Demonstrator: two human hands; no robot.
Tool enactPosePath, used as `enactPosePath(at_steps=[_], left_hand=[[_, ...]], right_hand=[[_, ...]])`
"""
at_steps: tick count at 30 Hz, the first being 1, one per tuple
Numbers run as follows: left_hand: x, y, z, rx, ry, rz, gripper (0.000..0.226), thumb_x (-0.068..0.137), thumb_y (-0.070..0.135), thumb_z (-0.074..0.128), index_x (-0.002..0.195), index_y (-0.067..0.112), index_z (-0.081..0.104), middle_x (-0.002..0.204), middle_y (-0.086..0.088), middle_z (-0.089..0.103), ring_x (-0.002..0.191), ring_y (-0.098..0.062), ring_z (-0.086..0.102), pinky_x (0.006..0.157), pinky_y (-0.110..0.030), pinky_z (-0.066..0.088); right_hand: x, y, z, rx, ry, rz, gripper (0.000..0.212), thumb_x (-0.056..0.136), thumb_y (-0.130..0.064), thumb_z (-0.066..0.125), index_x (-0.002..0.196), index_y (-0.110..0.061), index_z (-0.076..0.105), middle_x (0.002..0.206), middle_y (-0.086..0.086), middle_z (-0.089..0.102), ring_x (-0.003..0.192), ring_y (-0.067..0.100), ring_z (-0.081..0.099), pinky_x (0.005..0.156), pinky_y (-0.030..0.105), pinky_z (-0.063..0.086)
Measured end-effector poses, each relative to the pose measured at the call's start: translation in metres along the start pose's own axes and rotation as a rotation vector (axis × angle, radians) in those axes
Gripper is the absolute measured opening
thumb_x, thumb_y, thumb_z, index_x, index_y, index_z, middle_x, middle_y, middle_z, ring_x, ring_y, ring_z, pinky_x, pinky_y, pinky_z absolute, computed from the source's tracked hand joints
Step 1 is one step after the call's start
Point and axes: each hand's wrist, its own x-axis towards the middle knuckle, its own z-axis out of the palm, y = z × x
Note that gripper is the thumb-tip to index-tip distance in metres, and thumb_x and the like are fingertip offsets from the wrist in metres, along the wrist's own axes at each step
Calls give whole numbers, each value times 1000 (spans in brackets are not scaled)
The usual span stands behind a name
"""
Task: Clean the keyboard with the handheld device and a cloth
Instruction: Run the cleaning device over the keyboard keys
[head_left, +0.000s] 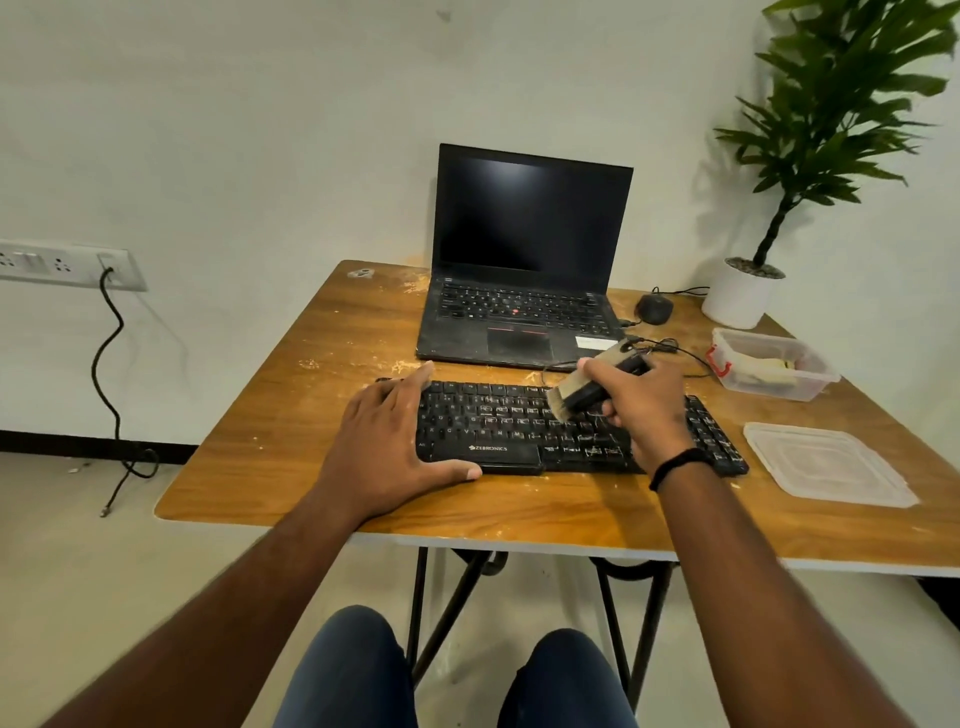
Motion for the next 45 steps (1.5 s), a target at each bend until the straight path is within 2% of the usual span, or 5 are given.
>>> enactPosePath(at_steps=[9,14,19,24,45], left_hand=[[0,4,-2,-5,3,4,131,59,93,62,160,29,8,153,10,46,144,-17,32,123,-43,21],[0,3,-1,-1,0,6,131,59,94,61,160,30,6,153,10,46,144,-16,32,122,-44,23],[1,2,-1,-4,-2,12,131,60,94,60,160,30,6,154,9,46,144,-17,33,121,-44,25],[0,3,-1,-6,3,11,130,61,94,60,160,31,4,153,10,46,143,-15,33,120,-41,25],[0,3,0,29,2,16,130,62,95,57,160,28,6,153,8,46,143,-16,33,120,-42,24]], right_hand=[[10,3,55,-222,-17,-165,20,85,-23,69,93,-7,59,89,9,66,71,25,69,37,14,42],[12,5,55,-264,-205,-119,20,82,-16,68,87,-1,58,78,16,66,40,15,54,33,21,37],[15,2,54,-282,-118,-186,12,87,-21,67,87,-13,58,86,13,69,49,17,62,36,19,40],[12,-4,55,-345,-330,-157,17,83,-20,69,88,-8,57,74,10,68,38,16,53,33,22,35],[-8,2,64,-255,-223,-250,15,88,-21,67,91,-10,57,79,9,68,42,14,58,34,20,41]])
